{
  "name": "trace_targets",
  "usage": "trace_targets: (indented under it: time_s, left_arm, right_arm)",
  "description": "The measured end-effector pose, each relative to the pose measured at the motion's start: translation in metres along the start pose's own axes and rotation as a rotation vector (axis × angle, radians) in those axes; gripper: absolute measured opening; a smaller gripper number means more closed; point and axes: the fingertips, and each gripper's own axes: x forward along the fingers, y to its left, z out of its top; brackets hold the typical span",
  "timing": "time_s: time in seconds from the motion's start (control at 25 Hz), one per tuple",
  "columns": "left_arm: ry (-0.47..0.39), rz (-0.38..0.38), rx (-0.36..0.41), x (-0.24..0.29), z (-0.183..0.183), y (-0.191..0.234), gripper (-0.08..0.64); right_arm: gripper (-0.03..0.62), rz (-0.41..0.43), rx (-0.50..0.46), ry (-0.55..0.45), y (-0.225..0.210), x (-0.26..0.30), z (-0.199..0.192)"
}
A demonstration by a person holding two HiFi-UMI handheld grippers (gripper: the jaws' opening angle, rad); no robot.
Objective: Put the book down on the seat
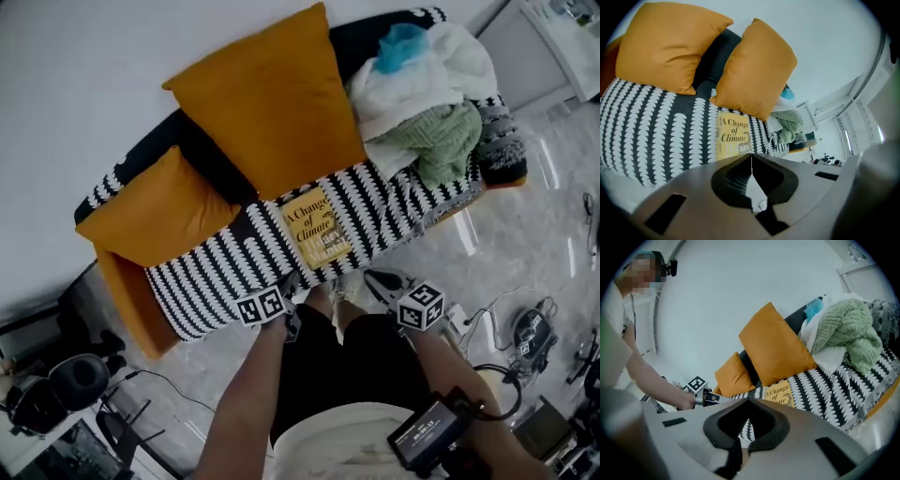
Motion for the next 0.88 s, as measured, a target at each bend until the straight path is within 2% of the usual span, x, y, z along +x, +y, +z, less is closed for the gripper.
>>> trace_targets:
  time_s: [0.2, 0.44, 0.68, 0.88]
  left_arm:
    - [-0.024, 0.005, 0.066, -0.045, -0.001, -0.016, 0.012]
    - [-0.009, 0.033, 0.181, -0.094, 0.000, -0.036, 0.012]
    - [-0.036, -0.021, 0.273, -0.126, 0.014, -0.068, 0.012]
    - [-0.013, -0.059, 0.363, -0.135, 0.020, -0.081, 0.012]
  right_arm:
    - [0.014, 0.030, -0.036, 0.006, 0.032, -0.018, 0.000]
    - [0.014, 0.022, -0.033, -0.024, 0.045, -0.044, 0.012]
    - [0.014, 0.023, -0.090, -0.069, 0.071, -0.053, 0.043]
    - [0.014, 0.034, -0.173, -0.097, 0.101, -0.049, 0.073]
